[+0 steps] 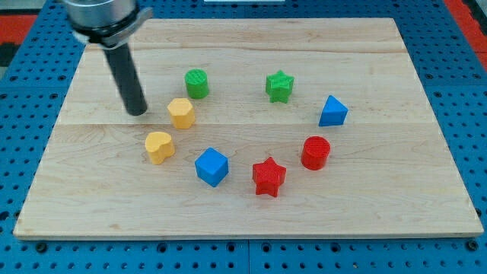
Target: Keep the yellow heart underneath the yellow hexagon
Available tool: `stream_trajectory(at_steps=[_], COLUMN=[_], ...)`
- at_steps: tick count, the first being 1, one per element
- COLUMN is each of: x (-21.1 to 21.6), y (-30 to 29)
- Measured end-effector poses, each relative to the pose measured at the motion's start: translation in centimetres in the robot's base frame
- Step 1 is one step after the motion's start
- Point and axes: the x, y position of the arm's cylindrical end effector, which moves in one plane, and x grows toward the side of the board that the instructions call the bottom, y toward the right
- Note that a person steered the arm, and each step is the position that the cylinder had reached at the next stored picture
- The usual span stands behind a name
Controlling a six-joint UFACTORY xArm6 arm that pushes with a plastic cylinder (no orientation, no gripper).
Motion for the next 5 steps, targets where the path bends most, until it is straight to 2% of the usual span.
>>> stream_trajectory(at_steps=[1, 2, 5], x=[4.4, 8.3, 6.7], y=[-1.9, -0.2, 5.6])
